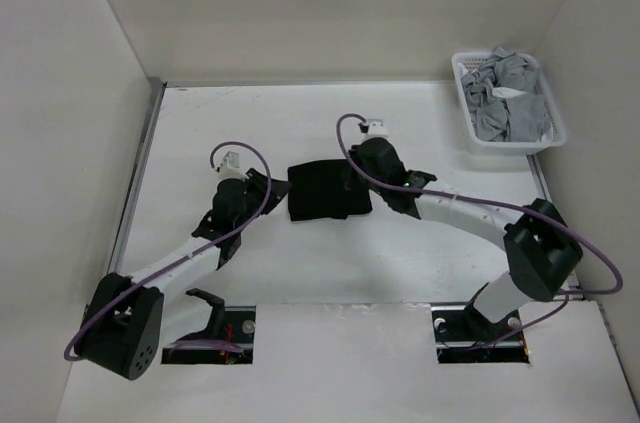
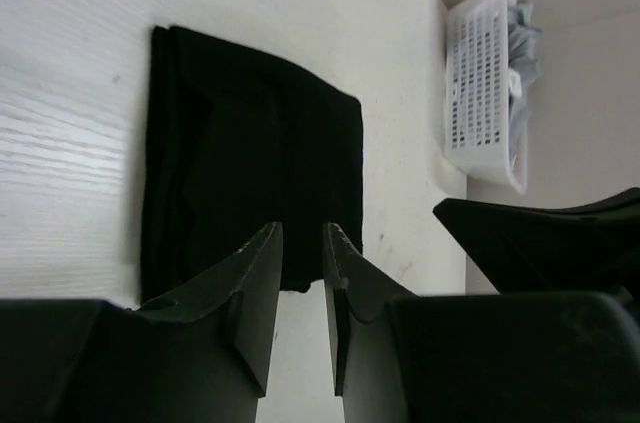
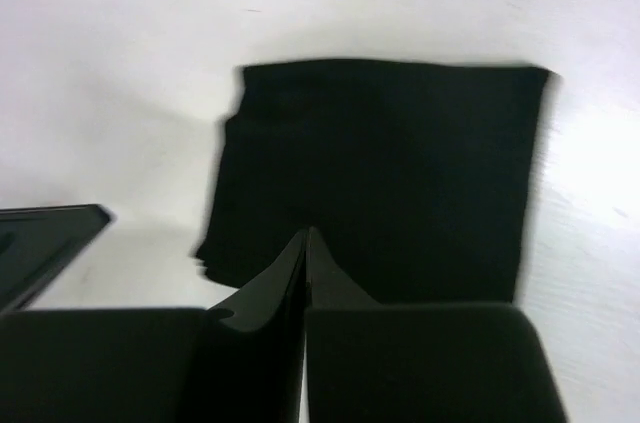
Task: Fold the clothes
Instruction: Fold the tank top
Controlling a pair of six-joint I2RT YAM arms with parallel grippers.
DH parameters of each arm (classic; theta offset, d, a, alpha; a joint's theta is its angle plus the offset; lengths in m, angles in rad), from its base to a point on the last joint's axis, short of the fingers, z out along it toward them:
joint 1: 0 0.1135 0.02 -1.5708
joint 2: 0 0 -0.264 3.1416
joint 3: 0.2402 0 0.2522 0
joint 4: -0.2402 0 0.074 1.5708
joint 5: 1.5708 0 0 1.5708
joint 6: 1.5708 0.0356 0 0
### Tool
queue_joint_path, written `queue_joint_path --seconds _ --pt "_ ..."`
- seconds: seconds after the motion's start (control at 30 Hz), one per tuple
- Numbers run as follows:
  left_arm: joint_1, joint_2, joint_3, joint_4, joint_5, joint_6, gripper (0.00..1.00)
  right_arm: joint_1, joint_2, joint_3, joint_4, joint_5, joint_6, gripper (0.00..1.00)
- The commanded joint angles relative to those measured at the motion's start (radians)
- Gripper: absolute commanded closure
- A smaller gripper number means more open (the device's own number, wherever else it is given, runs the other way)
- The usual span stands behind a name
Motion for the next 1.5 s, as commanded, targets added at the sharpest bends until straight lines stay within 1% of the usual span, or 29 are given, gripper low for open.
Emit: queue_joint_path --seconds 0.0,0.1,0.17,0.3,0.37,0.43,0.5,0.53,0.63,0.7,0.83,1.03,1.37,1.47 --pt "-0.035 0.042 0.054 0.081 -0.032 0.029 0.80 -0.022 -0.109 -0.181 0.215 -0.045 0.048 0.99" --pt "-0.032 0.013 0.019 0.050 -0.068 0.080 0.79 -0.079 -0.255 -0.371 0.347 -0.026 0.057 0.96" --pt "-0.019 -0.022 -0.004 -0.006 -0.110 0.123 0.76 -0.129 -0.341 -0.469 0.400 -0.017 0.063 0.93" --pt "0.027 -0.077 -0.041 -0.129 -0.177 0.193 0.69 -0.257 -0.447 -0.560 0.419 -0.039 0.095 0.90" --pt "0.045 -0.105 -0.050 -0.171 -0.193 0.227 0.66 -0.304 -0.470 -0.596 0.445 -0.034 0.102 0.82" --pt "0.062 -0.146 -0.055 -0.224 -0.207 0.261 0.63 -0.333 -0.481 -0.648 0.496 -0.016 0.105 0.72" --pt "0.073 -0.192 -0.054 -0.289 -0.223 0.291 0.60 -0.358 -0.488 -0.703 0.543 0.015 0.126 0.58" --pt "0.077 -0.218 -0.052 -0.321 -0.236 0.299 0.58 -0.370 -0.491 -0.721 0.559 0.021 0.134 0.53" --pt "0.093 -0.290 -0.047 -0.398 -0.268 0.311 0.54 -0.416 -0.511 -0.737 0.556 0.004 0.152 0.44" --pt "0.102 -0.323 -0.046 -0.415 -0.267 0.310 0.53 -0.424 -0.528 -0.746 0.562 -0.008 0.155 0.40" --pt "0.085 -0.321 -0.029 -0.413 -0.247 0.304 0.52 -0.419 -0.528 -0.746 0.562 -0.009 0.157 0.38" --pt "0.013 -0.251 0.000 -0.377 -0.259 0.311 0.51 -0.419 -0.528 -0.746 0.557 -0.009 0.157 0.38" --pt "-0.042 -0.111 0.017 -0.269 -0.257 0.313 0.51 -0.419 -0.501 -0.737 0.556 -0.022 0.157 0.39" --pt "-0.056 -0.090 0.019 -0.239 -0.259 0.311 0.47 -0.419 -0.501 -0.737 0.556 -0.026 0.157 0.39"
